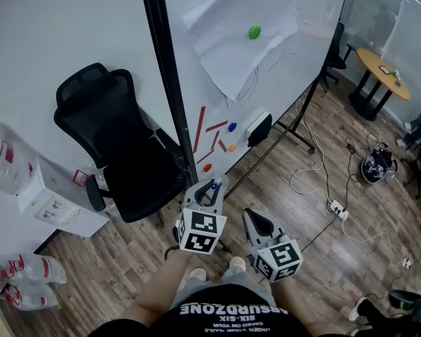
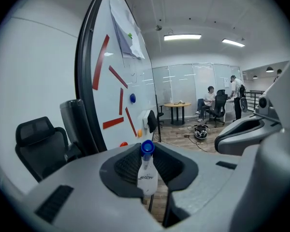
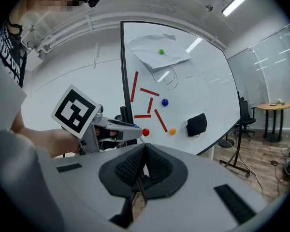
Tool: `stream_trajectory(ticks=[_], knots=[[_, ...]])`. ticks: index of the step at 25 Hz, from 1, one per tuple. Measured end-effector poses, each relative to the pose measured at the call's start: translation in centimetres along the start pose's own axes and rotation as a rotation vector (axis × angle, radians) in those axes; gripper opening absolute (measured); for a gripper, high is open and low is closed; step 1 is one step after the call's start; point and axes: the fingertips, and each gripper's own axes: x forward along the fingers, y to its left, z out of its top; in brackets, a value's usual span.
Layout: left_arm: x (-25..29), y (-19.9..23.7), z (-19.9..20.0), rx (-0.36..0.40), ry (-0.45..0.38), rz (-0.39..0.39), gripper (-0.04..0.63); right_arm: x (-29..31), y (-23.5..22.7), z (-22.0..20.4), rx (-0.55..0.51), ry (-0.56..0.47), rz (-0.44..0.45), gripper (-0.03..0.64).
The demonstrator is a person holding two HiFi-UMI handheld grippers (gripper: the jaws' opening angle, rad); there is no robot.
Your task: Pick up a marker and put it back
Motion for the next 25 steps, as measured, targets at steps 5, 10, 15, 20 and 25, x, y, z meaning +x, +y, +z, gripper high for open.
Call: stream_trajectory(ticks=[5,10,15,20,25], knots=[[-1.2,0.3,1.1,-0.012,-0.037,0.004,0.078,0.2,0.3,0.0,-0.001,-0.002,0.009,-0.003],[-2.8,0.8,2.7,-0.018,-0.078,0.018,0.078,0.5,0.9,0.0,-0.002,-0.003,0.024,-0.003],[-4.7,1.6,3.7,-0.031,-0.095,0.042,0.078,1.0,1.6,0.0,-0.005,0.002,0.044,-0.003],[-6.0,2.1,3.9,-0.045,-0.114,0.050,0.078,1.5,2.5,-0.1,-0.011,0.006,0.067,-0.003],[-7.2,2.4,3.9,-0.050,-0.119,0.054,0.078,2.0,3.3,-0.4,-0.011,0.014,0.091,-0.003]])
